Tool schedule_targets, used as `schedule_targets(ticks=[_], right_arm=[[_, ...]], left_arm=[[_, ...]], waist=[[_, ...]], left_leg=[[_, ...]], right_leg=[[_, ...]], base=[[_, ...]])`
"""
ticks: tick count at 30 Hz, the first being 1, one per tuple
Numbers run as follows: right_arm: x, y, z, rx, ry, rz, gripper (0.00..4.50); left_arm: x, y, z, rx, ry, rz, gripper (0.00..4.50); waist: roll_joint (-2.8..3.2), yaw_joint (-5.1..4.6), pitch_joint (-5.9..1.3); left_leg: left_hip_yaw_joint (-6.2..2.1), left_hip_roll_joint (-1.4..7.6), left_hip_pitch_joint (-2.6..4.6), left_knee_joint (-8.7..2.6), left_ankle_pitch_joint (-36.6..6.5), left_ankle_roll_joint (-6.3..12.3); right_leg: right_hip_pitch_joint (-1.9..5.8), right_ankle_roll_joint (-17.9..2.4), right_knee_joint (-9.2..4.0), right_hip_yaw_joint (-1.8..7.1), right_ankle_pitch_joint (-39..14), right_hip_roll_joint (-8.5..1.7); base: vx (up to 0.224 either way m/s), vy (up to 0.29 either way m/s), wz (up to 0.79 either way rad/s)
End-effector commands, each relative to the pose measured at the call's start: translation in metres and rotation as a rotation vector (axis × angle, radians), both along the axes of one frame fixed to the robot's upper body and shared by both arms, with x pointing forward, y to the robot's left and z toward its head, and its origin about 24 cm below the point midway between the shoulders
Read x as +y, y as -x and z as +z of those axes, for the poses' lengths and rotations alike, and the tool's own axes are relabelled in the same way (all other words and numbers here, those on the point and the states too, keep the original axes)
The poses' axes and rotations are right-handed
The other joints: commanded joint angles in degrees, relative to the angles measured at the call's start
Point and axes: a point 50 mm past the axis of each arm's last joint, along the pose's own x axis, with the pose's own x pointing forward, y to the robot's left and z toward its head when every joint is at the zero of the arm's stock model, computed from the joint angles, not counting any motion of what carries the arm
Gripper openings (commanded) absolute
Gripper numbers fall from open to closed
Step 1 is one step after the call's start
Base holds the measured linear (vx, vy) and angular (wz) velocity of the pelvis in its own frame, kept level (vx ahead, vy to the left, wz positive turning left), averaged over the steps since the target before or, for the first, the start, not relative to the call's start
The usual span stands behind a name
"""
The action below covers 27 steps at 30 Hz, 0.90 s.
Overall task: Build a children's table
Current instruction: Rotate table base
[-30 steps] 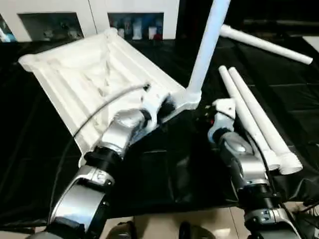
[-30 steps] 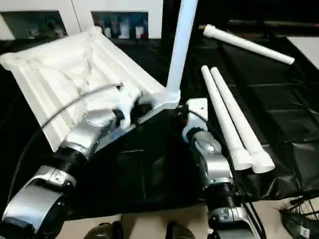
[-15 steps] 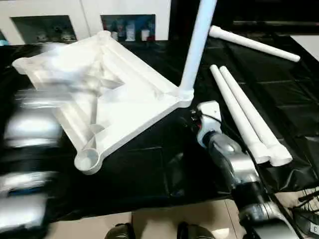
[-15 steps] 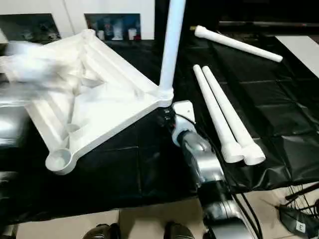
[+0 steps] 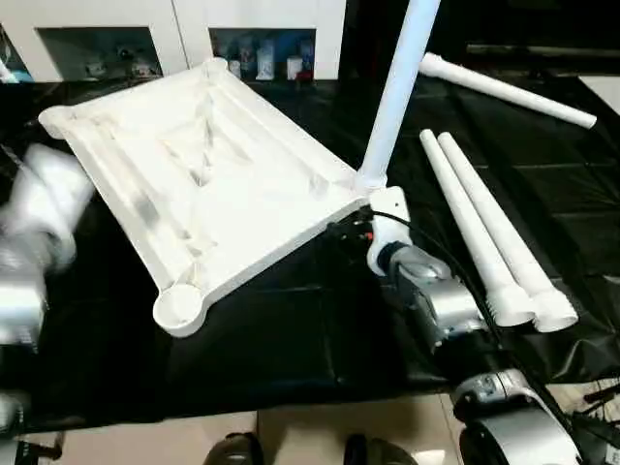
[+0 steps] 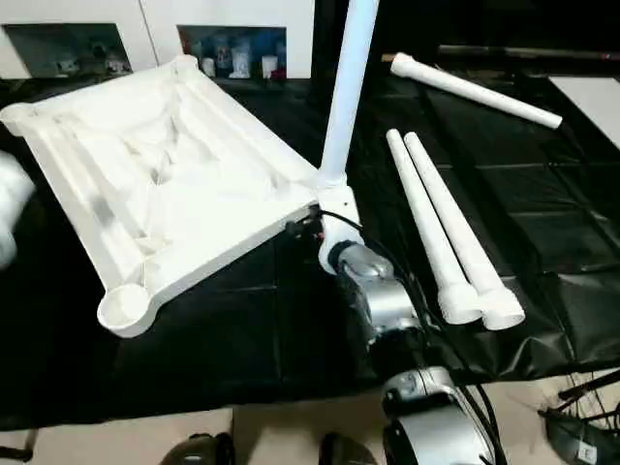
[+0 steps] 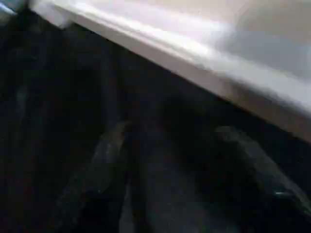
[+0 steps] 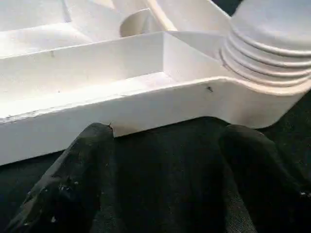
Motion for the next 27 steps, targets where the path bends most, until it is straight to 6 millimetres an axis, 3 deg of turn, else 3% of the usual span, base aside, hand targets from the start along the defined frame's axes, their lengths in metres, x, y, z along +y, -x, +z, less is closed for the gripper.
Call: schedule_targets(ticks=[1,2,7,9,12,15,19,27], right_arm=[[0.000,-0.002,0.002,-0.011,0.013,0.012,3.80],[0.001,-0.002,0.002,-0.012,0.015,0.016,3.80],[0.001,-0.003,0.002,-0.014,0.025,0.036,3.80],[-0.001,-0.005,0.001,-0.015,0.035,0.051,3.80],[-0.002,-0.005,0.000,-0.016,0.046,0.064,3.80],[-0.004,-0.006,-0.001,-0.017,0.052,0.078,3.80],[-0.003,-0.005,-0.002,-0.016,0.056,0.120,3.80],[0.003,0.000,-0.004,-0.029,0.074,0.212,3.80]], left_arm=[[-0.004,0.004,0.005,0.049,-0.014,-0.056,3.16],[-0.004,0.006,0.003,0.073,-0.015,-0.071,3.39],[-0.024,0.014,0.000,0.138,0.069,-0.237,3.62],[-0.041,0.019,0.004,0.168,0.110,-0.402,3.75],[-0.048,0.024,0.005,0.197,0.147,-0.461,3.95],[-0.059,0.032,0.006,0.249,0.217,-0.567,4.22],[-0.075,0.044,0.008,0.296,0.274,-0.706,4.45],[-0.115,0.049,0.008,0.292,0.397,-0.890,4.45]], waist=[[1.22,-0.11,-4.70],[1.23,-0.12,-4.73],[1.14,0.04,-4.91],[1.03,0.02,-4.98],[0.82,-0.03,-4.97],[0.92,-0.10,-4.74],[0.84,-0.35,-4.73],[0.51,-0.33,-5.12]], left_leg=[[-1.91,3.67,2.32,-4.82,-14.12,-0.16],[-1.84,3.62,2.44,-4.77,-13.94,-0.29],[-1.67,3.59,2.49,-4.50,-11.72,0.36],[-1.70,3.56,2.19,-4.46,-10.75,0.88],[-1.54,3.48,2.41,-4.41,-11.70,0.74],[-1.81,3.70,2.81,-4.81,-15.81,-1.07],[-1.77,3.61,2.91,-4.86,-17.05,-1.59],[-1.58,3.49,2.64,-4.58,-14.18,-1.09]], right_leg=[[3.08,-11.68,-3.16,3.10,-13.16,-3.38],[3.01,-11.82,-3.07,3.12,-12.17,-3.33],[3.23,-12.96,-2.74,3.18,-9.55,-3.47],[3.52,-13.58,-2.57,3.10,-8.86,-3.51],[3.45,-13.28,-2.72,3.17,-10.57,-3.41],[3.36,-12.19,-3.11,3.20,-15.46,-3.60],[3.32,-11.79,-3.22,3.23,-16.38,-3.34],[3.78,-12.54,-2.73,3.24,-12.90,-3.21]], base=[[0.000,0.000,0.00],[0.000,0.000,0.00],[0.000,0.000,0.00],[0.000,0.000,0.00],[0.000,0.000,0.00],[0.000,0.000,0.00],[0.000,0.000,0.00],[0.000,0.000,0.00]])
